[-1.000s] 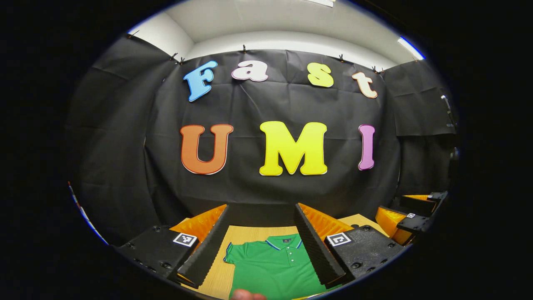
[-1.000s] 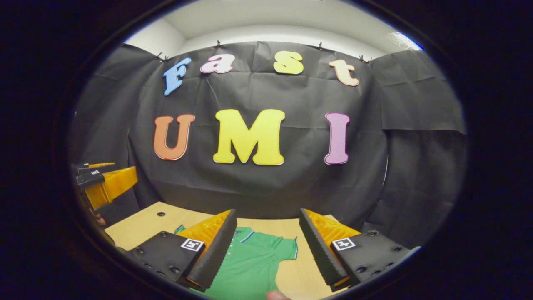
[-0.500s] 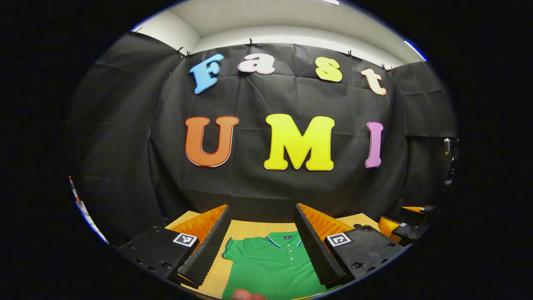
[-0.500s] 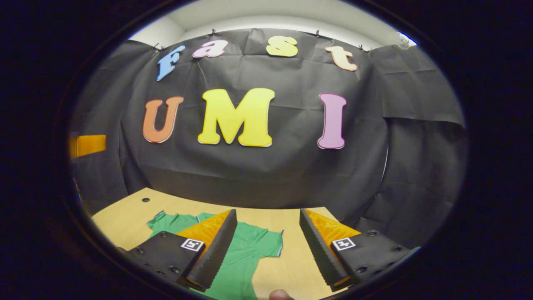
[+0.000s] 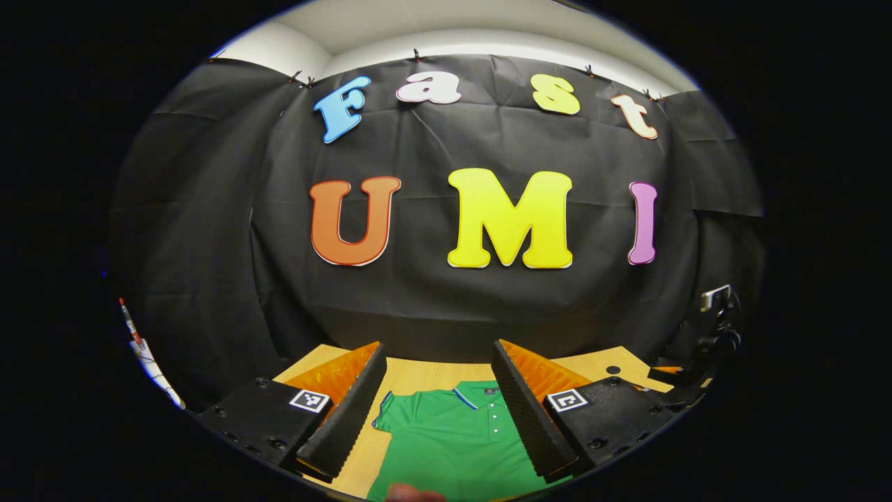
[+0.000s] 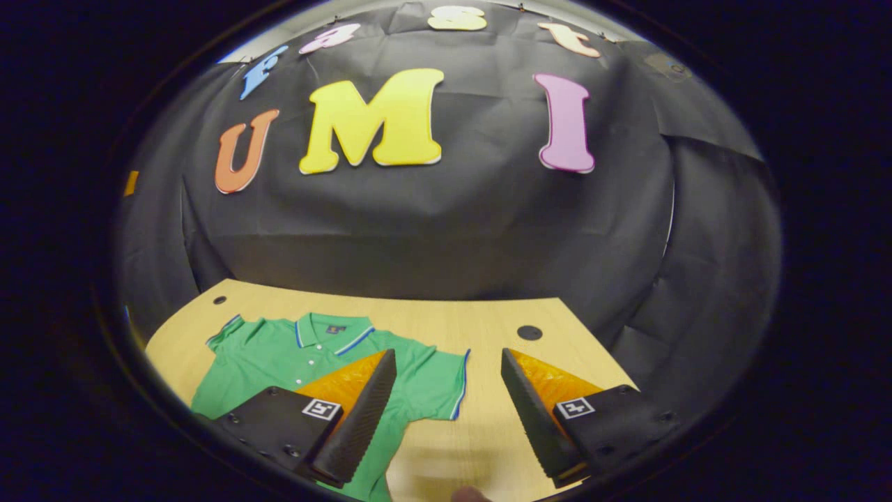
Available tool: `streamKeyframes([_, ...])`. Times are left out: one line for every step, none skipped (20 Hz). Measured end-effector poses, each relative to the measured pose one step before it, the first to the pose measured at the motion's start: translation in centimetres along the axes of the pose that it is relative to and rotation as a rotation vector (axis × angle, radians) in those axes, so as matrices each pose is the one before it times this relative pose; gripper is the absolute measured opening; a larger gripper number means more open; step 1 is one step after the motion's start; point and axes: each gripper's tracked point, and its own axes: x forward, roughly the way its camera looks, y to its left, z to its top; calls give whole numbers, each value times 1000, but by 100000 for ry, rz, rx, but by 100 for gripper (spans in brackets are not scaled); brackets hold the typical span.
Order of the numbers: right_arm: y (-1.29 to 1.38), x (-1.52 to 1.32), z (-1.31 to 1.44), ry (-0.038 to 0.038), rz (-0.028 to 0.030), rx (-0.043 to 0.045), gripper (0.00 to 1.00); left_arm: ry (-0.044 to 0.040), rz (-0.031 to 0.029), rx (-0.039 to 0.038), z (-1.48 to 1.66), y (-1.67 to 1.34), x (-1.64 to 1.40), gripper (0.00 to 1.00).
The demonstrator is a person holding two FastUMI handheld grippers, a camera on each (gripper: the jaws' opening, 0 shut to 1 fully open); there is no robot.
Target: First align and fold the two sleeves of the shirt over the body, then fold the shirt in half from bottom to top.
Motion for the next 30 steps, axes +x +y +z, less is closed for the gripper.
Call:
streamKeyframes([-155, 1215, -932, 2713, 114, 767, 96, 479, -139, -45, -116, -156, 204, 97])
streamKeyframes([-127, 1201, -655, 1862, 246, 568, 96, 222, -183, 102, -135, -160, 139, 98])
streamKeyframes([-197, 1115, -542, 1475, 63, 198, 96, 164, -340, 191, -128, -167, 96, 98])
streamKeyframes([-83, 1107, -406, 945, 418, -109, 94, -94, -233, 506, -7, -203, 128, 98])
streamKeyframes([-49, 1056, -494, 1248, 281, -456, 94, -75, 223, 681, 63, -61, 70, 97])
streamKeyframes([15, 989, -678, 1672, 554, 511, 94, -18, 127, 637, 165, 45, 156, 97])
streamKeyframes([27, 1025, -491, 1527, 934, 1445, 94, -31, -76, 352, -51, -20, 15, 97])
streamKeyframes([-32, 1076, -338, 1193, 365, 1392, 95, -117, 94, 242, -186, -28, 0, 97])
streamKeyframes([-279, 1202, -605, 1882, -1105, -17, 95, 357, -39, 78, -217, 28, 23, 97])
streamKeyframes([-131, 983, -392, 1255, -156, -7, 96, 727, -731, -351, -235, -281, 82, 97])
streamKeyframes([-146, 938, -294, 929, -433, -152, 94, 486, -1590, -630, -180, -164, 39, 98])
streamKeyframes([-58, 725, -330, 1059, 59, 333, 94, 331, -662, 163, -76, -41, -43, 98])
streamKeyframes([-27, 711, -269, 1174, 132, 579, 96, 303, 179, 836, -84, 178, 51, 98])
streamKeyframes([-230, 642, -325, 1199, -38, 420, 94, 159, 403, 860, -74, 202, -48, 97])
streamKeyframes([-93, 579, -201, 1203, -98, 362, 94, 55, 301, 574, -64, 189, -8, 98])
streamKeyframes([30, 372, -252, 1587, 321, 466, 95, 400, 116, 313, -320, 72, -67, 100])
streamKeyframes([-30, 463, -95, 1644, 72, 885, 96, 573, -610, -369, -255, -26, 18, 98])
streamKeyframes([-151, 565, -165, 1645, -136, 1134, 95, 290, -702, -1002, -154, -119, -52, 98])
streamKeyframes([-178, 318, -598, 4529, -620, 1229, 95, 663, -598, -1004, -160, -258, -136, 97])
streamKeyframes([-397, 320, 553, -1576, -1808, 433, 90, 507, -765, -658, -93, -172, 35, 98])
streamKeyframes([-246, 172, -303, 3447, -680, 1225, 77, 349, -515, 120, -186, -175, -34, 98])
streamKeyframes([-130, -180, 335, -1137, -1095, 744, 64, 410, -177, 684, -188, -103, -131, 97])
streamKeyframes([-451, 313, -176, 1499, -1801, -447, 51, 379, -24, 527, -148, -107, -305, 97])
streamKeyframes([49, -228, 85, -340, 463, -350, 27, 26, -186, -105, -194, -116, -293, 98])
streamKeyframes([-107, -74, -202, 1010, 30, -1471, 26, -295, 158, -553, 88, 50, -134, 97])
streamKeyframes([384, 523, 590, 238, 1052, 366, 26, -192, 478, -712, 18, 98, -2, 97])
streamKeyframes([-299, -50, -340, 64, -121, 888, 15, 510, 199, -925, -177, -10, -154, 97])
streamKeyframes([119, -101, -1, 596, -39, -229, 3, 573, 90, -799, -234, -130, -208, 98])
streamKeyframes([11, -540, 114, -220, 363, 331, 3, 540, 369, -183, -133, 17, -210, 97])
streamKeyframes([120, 78, 87, 502, 582, 1243, 3, 299, 400, 280, -175, 145, -107, 98])
